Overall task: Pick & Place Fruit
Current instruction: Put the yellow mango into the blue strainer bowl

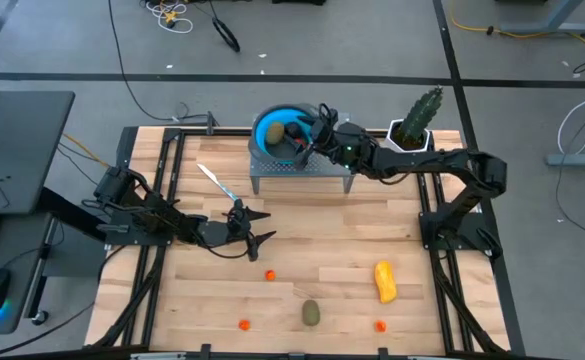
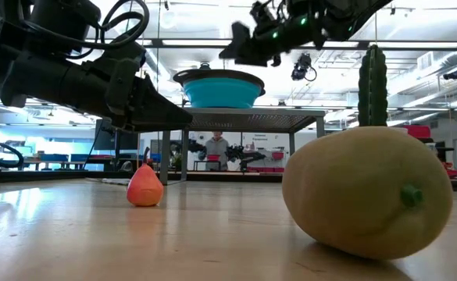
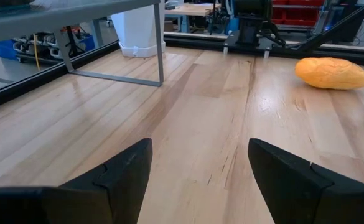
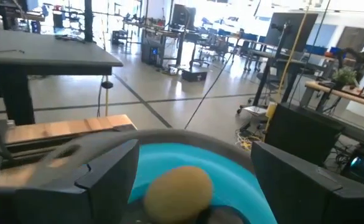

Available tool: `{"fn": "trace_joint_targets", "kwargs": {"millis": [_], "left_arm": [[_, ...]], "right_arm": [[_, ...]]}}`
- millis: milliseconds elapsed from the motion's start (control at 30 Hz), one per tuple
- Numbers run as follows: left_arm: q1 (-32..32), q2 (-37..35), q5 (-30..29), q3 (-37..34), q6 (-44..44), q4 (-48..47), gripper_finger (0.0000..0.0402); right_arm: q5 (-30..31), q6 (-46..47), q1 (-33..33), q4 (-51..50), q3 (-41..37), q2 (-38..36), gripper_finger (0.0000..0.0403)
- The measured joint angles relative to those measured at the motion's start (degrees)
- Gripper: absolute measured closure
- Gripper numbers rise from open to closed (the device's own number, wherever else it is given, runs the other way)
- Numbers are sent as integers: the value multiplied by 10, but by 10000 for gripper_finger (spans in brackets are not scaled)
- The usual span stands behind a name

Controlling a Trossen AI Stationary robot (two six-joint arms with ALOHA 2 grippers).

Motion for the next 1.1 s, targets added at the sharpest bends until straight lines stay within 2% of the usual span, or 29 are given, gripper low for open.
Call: {"fn": "trace_joint_targets", "kwargs": {"millis": [100, 233, 433, 600, 800, 933, 1100], "left_arm": [[0, 0, 0, 0, -2, -8, 130], [0, 0, 0, 0, -5, -8, 130], [0, 0, 1, 0, -13, -6, 130], [0, 0, 1, 0, -15, 0, 130], [0, 0, 1, 0, -16, 17, 130], [0, 0, 5, 0, -17, 28, 130], [0, 0, 21, 0, -41, 24, 130]], "right_arm": [[-3, -3, 22, -27, 0, -31, 82], [-34, 10, 59, -115, 1, -72, 82], [-135, 71, 113, -303, 1, -105, 82], [-230, 121, 169, -411, 1, -106, 86], [-227, 176, 244, -541, 0, -106, 93], [-229, 279, 280, -632, 0, -106, 95], [-240, 486, 311, -760, 0, -106, 96]]}}
